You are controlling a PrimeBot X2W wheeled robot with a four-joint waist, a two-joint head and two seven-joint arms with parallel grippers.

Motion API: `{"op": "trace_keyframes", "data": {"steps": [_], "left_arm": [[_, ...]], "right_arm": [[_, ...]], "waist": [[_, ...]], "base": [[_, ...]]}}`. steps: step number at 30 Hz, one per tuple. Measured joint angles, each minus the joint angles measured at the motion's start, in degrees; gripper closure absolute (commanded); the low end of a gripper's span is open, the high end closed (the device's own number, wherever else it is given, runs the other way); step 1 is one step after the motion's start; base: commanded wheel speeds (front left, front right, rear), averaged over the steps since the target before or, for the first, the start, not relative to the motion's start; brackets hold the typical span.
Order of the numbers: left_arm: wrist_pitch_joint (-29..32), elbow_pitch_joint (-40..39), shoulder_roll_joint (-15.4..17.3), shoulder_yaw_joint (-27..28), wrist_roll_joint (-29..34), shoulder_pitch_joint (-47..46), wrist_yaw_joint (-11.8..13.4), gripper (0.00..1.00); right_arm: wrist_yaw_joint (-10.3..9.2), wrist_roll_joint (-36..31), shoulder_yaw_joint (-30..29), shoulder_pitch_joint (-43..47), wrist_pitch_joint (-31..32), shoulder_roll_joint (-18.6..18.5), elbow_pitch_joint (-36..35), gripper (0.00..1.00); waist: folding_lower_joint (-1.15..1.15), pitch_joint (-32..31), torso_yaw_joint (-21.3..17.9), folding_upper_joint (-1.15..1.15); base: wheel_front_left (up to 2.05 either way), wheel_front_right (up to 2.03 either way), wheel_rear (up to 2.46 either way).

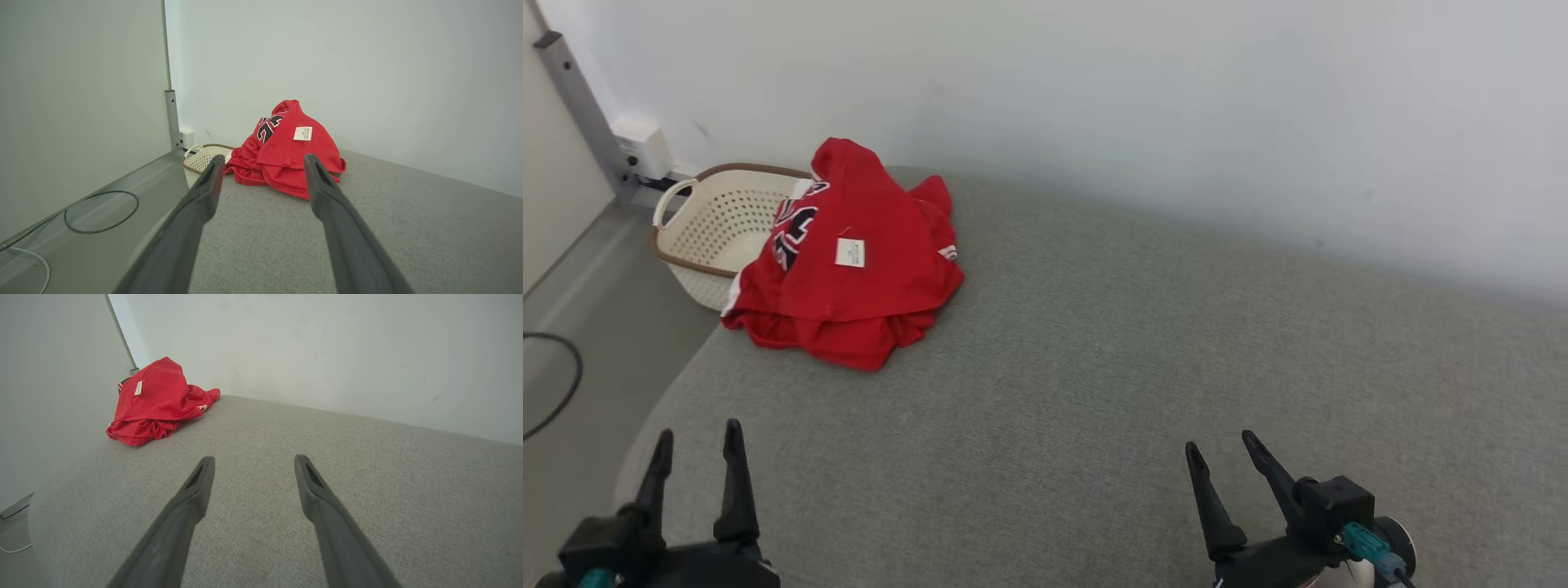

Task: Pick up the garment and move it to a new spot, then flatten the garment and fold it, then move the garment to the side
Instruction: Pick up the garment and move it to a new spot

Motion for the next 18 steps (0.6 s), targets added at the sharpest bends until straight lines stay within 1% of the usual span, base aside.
{"op": "trace_keyframes", "data": {"steps": [4, 9, 18], "left_arm": [[-0.2, 4.7, 1.0, 1.5, -2.0, -5.2, -1.0, 0.0], [-0.2, 11.8, 2.4, 3.1, -3.4, -11.5, -2.3, 0.0], [-0.2, 24.5, 6.4, 5.6, -5.8, -21.4, -4.6, 0.0]], "right_arm": [[0.0, 0.3, 1.5, -1.5, -0.1, -0.2, 0.1, 0.0], [0.0, 0.8, 2.0, -3.2, -0.4, -0.9, 0.4, 0.0], [0.0, 1.3, 2.3, -5.7, -1.4, -1.5, 1.3, 0.0]], "waist": [[0.0, 1.1, -3.2, 0.0], [0.0, 2.8, -7.6, 0.0], [0.01, 6.3, -14.9, 0.0]], "base": [[0.0, 0.0, 0.0], [0.0, 0.0, 0.0], [0.0, 0.0, 0.0]]}}
